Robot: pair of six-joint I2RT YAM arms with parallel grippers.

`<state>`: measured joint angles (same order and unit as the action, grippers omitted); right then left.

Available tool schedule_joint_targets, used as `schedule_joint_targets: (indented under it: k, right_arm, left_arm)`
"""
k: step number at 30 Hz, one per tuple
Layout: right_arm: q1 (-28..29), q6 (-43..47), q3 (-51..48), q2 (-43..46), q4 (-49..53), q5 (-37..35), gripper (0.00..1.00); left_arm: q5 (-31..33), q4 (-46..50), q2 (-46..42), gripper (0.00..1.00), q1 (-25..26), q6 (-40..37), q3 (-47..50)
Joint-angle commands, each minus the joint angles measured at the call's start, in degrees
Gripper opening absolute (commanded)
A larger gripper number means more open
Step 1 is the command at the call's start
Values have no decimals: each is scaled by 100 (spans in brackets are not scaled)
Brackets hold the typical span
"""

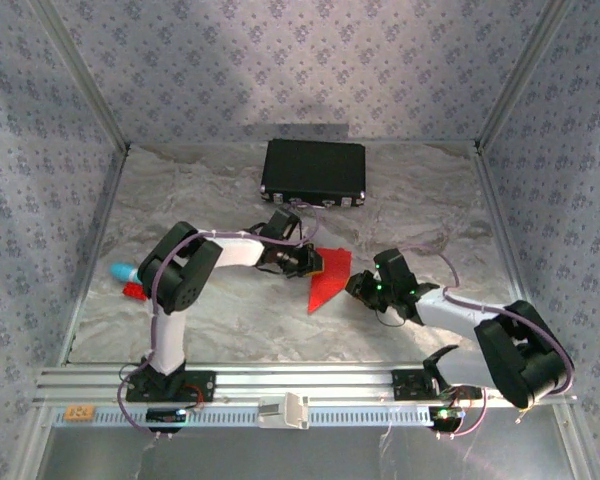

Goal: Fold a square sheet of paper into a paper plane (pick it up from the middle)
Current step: Fold the wing for the fifth time at the center of the table.

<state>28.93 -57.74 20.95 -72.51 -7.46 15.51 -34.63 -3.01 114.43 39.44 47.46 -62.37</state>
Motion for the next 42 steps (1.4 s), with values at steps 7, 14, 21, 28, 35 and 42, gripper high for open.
schedule_joint_targets:
  k: [7,14,21,28,35,42]
  right_arm:
    - [-198,-195,74,-295,-845,569,36]
    - [-254,-310,80,-448,-1037,627,35]
    - [-379,-311,74,-691,-1404,878,35]
    - [-558,-188,76,-1088,-2135,1272,35]
    - [-743,336,224,-1304,-2220,1779,33]
    - [-898,530,318,-1509,-2241,2027,30]
  left_arm:
    - [46,-77,53,13,-44,33,349]
    - [30,-103,27,13,-42,28,366]
    - [8,-121,11,13,-47,27,372]
    - [8,-122,0,13,-51,32,375]
    - [27,-22,-45,13,-52,-40,314]
    - [18,-16,-66,13,-51,-30,307]
